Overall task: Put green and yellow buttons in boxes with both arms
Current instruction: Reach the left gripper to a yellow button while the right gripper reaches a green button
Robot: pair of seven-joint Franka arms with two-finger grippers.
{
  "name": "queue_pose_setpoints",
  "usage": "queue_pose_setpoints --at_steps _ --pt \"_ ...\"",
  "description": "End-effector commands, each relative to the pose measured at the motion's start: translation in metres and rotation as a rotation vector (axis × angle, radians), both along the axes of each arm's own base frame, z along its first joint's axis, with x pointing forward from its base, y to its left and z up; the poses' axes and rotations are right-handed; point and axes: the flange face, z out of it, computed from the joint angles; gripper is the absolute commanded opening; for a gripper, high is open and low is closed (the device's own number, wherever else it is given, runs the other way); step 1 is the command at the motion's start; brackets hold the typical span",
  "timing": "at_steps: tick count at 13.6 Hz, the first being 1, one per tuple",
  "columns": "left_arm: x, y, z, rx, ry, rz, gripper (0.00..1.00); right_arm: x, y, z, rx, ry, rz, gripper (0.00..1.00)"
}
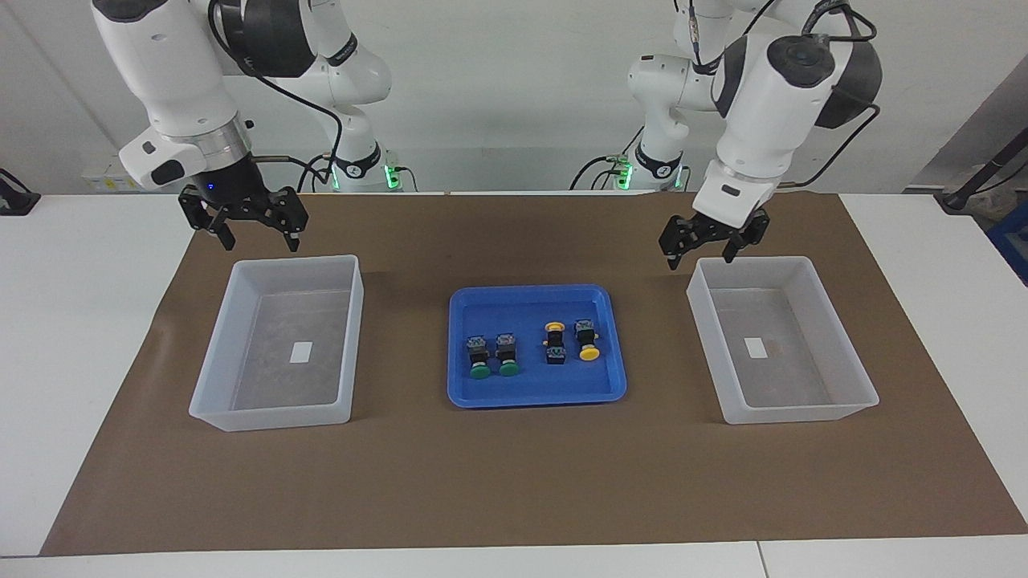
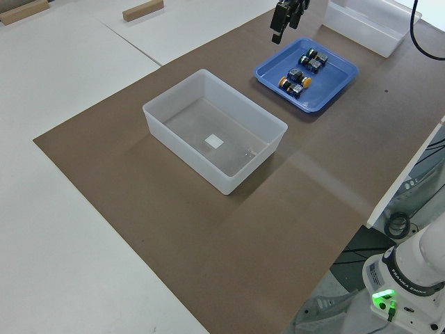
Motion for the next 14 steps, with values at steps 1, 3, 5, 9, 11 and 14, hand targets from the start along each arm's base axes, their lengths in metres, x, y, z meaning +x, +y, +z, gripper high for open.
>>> queue_pose_setpoints --at_steps 1,3,5,9,11,14 --pt "-0.001 -0.034 -0.044 -0.023 -0.035 0.050 1.00 -0.008 0.035 -0.014 0.003 0.001 0.024 1.00" --pt "-0.006 -0.044 -0.070 -0.045 -0.064 0.044 1.00 -0.007 0.066 -0.029 0.015 -0.034 0.006 1.00" --pt "-0.006 -0.067 -0.107 -0.032 -0.043 0.018 1.00 -0.001 0.085 -0.041 0.022 -0.047 0.006 1.00" --pt "-0.001 -0.086 -0.155 -0.048 -0.075 0.052 1.00 0.008 0.123 -0.065 0.037 -0.065 -0.011 1.00" --pt "-0.002 -0.105 -0.180 -0.061 -0.095 0.074 1.00 0.016 0.145 -0.084 0.051 -0.081 -0.046 1.00" --pt "-0.002 -0.111 -0.193 -0.061 -0.097 0.067 1.00 0.022 0.179 -0.110 0.062 -0.103 -0.064 1.00"
